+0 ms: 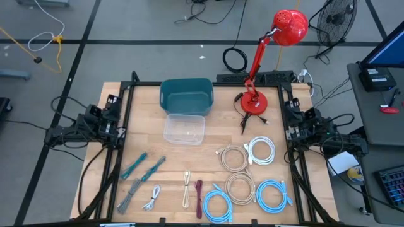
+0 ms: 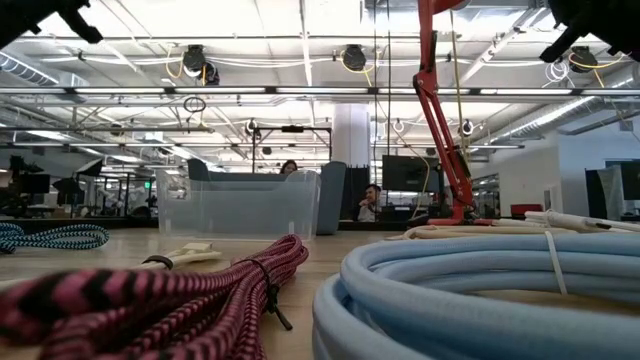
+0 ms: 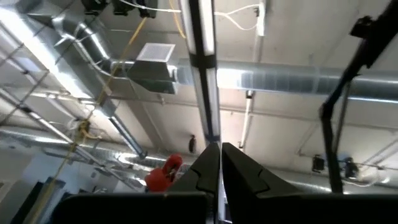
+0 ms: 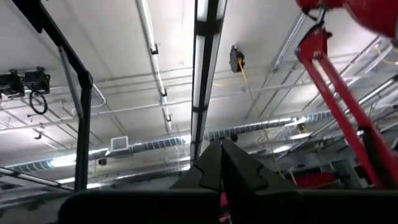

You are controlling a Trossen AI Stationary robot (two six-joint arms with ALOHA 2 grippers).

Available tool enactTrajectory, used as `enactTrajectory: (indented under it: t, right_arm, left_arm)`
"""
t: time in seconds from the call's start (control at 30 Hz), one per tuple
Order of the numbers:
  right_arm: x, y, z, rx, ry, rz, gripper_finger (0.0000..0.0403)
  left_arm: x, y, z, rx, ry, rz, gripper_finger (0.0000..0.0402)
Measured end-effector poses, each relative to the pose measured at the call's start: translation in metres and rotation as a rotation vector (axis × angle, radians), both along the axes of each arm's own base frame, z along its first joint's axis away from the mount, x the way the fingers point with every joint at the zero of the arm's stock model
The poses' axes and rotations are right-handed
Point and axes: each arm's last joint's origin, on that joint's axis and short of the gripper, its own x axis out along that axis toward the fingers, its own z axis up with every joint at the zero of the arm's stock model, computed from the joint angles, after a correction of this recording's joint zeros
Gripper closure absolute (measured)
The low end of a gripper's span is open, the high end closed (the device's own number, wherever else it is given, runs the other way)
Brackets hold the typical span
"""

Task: Pick & Place USB Port
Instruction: Put the white USB cable into the dark blue bin

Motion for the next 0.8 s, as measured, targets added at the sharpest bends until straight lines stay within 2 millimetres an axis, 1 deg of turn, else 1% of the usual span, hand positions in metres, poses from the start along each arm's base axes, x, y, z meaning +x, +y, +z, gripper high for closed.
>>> enactTrajectory:
  t: [0.1, 0.23, 0.33, 0.4, 0.47, 0.57, 0.67, 0.8]
  right_arm:
    - [0.005, -0.001, -0.002, 0.042, 0.032, 0.039, 0.0403]
    - [0.017, -0.002, -0.007, 0.095, 0.101, 0.112, 0.0403]
    - [0.024, -0.002, -0.006, 0.106, 0.104, 0.132, 0.0403]
    - [0.028, -0.001, -0.005, 0.061, 0.096, 0.142, 0.0403]
    - [0.034, 0.003, -0.005, -0.03, 0.112, 0.169, 0.0403]
    - [0.048, 0.012, -0.008, -0.178, 0.199, 0.272, 0.0403]
    - [0.063, 0.019, 0.01, -0.249, 0.216, 0.328, 0.0403]
    - [0.088, 0.025, 0.021, -0.242, 0.332, 0.332, 0.0403]
  left_arm:
    - [0.0, -0.002, 0.007, 0.058, 0.033, -0.033, 0.0382]
    - [0.004, -0.003, 0.024, 0.076, 0.166, -0.054, 0.0382]
    - [0.013, -0.003, 0.037, 0.073, 0.283, -0.059, 0.0382]
    - [0.021, -0.003, 0.044, 0.075, 0.345, -0.066, 0.0382]
    - [0.033, -0.002, 0.047, 0.072, 0.398, -0.068, 0.0382]
    - [0.052, -0.002, 0.048, 0.091, 0.485, -0.049, 0.0382]
    - [0.069, 0.0, 0.049, 0.069, 0.551, -0.005, 0.0382]
    - [0.083, 0.002, 0.046, 0.019, 0.613, 0.027, 0.0382]
